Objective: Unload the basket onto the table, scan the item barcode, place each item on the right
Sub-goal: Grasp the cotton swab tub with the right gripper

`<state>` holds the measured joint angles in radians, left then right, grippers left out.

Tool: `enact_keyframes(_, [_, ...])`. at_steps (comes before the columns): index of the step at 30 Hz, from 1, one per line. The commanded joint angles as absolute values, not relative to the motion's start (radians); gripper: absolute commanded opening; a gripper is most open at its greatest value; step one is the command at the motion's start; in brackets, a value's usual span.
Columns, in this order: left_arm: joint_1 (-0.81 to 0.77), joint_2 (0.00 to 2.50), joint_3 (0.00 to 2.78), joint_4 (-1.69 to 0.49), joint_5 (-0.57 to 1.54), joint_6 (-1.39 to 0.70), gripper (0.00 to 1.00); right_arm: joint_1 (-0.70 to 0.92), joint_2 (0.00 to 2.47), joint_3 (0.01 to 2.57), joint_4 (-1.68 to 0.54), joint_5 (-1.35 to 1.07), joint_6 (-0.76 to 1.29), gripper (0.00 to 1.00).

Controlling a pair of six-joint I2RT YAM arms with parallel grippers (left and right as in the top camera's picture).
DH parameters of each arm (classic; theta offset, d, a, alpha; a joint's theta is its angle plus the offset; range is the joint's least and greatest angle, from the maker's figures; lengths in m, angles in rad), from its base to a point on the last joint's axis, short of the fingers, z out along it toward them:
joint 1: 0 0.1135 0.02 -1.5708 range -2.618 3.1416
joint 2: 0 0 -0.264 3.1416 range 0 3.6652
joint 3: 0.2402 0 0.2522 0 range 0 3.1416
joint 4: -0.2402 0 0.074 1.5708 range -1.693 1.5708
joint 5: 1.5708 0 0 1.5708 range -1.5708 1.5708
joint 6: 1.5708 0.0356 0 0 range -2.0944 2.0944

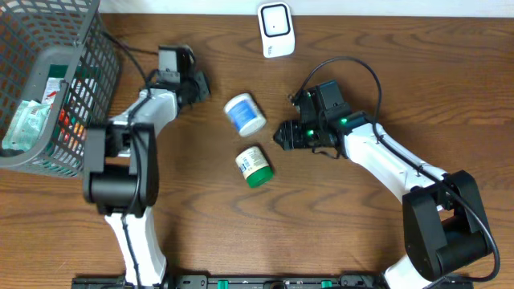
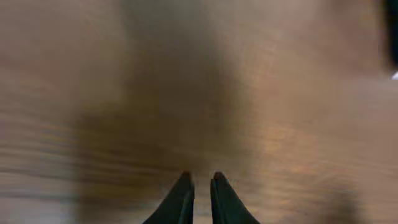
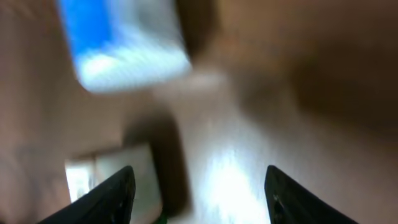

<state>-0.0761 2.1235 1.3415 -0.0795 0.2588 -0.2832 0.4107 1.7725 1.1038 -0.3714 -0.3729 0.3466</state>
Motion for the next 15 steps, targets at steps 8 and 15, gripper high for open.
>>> enact_keyframes(8, [-0.088,2.036,1.340,-0.172,0.374,-0.231,0.14,0.365,1.974,1.177,0.146,-0.334,0.443,0.64])
enact_keyframes(15, [-0.090,1.982,1.340,-0.243,0.374,-0.212,0.15,0.360,2.101,1.214,0.182,-0.349,0.423,0.62])
